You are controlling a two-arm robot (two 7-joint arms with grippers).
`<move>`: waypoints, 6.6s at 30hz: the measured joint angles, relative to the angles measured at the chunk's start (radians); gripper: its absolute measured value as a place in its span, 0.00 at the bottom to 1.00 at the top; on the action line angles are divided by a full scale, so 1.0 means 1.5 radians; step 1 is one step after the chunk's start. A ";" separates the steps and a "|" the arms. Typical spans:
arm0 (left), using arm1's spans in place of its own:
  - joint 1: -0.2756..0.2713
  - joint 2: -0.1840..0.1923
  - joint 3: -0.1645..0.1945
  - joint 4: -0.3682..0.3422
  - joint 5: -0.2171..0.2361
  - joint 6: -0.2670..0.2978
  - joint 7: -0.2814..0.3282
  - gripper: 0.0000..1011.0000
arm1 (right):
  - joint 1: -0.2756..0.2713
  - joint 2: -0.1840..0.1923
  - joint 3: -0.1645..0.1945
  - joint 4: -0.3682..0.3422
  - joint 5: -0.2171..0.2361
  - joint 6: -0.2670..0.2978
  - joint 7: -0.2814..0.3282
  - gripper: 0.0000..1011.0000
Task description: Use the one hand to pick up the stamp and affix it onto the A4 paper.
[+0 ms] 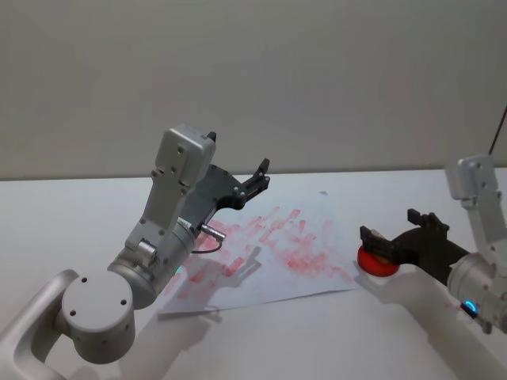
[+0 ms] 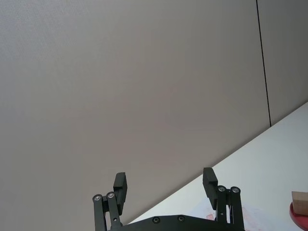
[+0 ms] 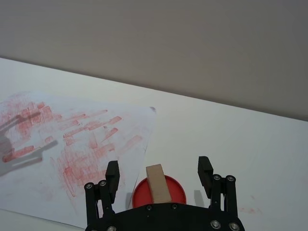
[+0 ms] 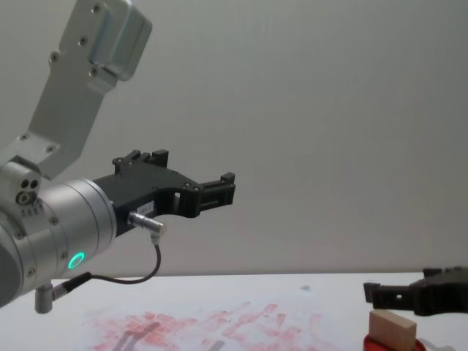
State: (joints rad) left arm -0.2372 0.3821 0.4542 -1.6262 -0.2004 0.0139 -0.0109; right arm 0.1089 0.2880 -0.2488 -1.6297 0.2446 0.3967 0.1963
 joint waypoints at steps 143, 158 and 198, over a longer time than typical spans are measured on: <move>0.000 0.000 0.000 0.000 0.000 0.000 0.000 0.99 | 0.247 -0.142 -0.107 0.356 -0.151 0.005 0.301 0.22; 0.000 0.000 0.000 0.000 0.000 0.000 0.000 0.99 | 0.247 -0.139 -0.108 0.357 -0.148 -0.042 0.279 0.22; 0.000 0.000 0.000 0.000 0.000 0.000 0.000 0.99 | 0.083 -0.023 -0.028 0.051 0.017 -0.046 0.031 0.22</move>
State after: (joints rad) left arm -0.2372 0.3821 0.4542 -1.6262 -0.2004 0.0139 -0.0109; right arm 0.2334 0.2542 -0.2909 -1.5537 0.2696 0.3274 0.2434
